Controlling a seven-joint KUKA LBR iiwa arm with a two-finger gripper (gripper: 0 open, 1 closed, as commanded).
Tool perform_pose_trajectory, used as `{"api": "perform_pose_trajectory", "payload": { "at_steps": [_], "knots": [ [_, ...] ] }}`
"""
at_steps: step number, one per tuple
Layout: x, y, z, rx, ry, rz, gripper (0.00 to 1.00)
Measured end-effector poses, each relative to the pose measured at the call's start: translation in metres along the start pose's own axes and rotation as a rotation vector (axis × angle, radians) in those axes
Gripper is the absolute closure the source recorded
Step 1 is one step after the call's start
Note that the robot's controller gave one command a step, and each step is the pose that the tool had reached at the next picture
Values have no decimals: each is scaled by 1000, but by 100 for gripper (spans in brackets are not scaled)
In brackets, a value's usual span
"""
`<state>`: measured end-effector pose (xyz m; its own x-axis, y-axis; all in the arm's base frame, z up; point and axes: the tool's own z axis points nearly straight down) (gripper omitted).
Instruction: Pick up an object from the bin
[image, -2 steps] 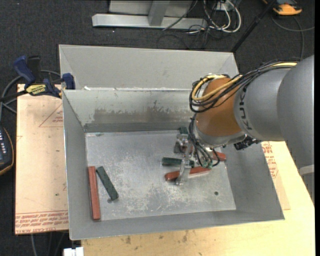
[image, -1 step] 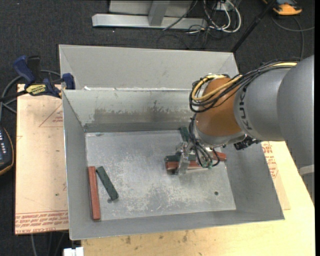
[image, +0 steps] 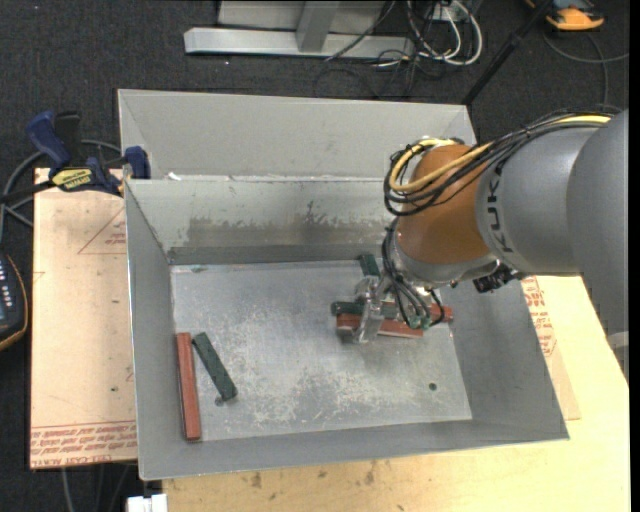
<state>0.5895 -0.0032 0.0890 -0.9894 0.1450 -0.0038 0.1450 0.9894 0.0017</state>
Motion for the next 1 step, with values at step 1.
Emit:
{"api": "perform_pose_trajectory", "payload": {
  "at_steps": [1],
  "knots": [
    [-1,0,-11,0,1,-1,100]
  ]
}}
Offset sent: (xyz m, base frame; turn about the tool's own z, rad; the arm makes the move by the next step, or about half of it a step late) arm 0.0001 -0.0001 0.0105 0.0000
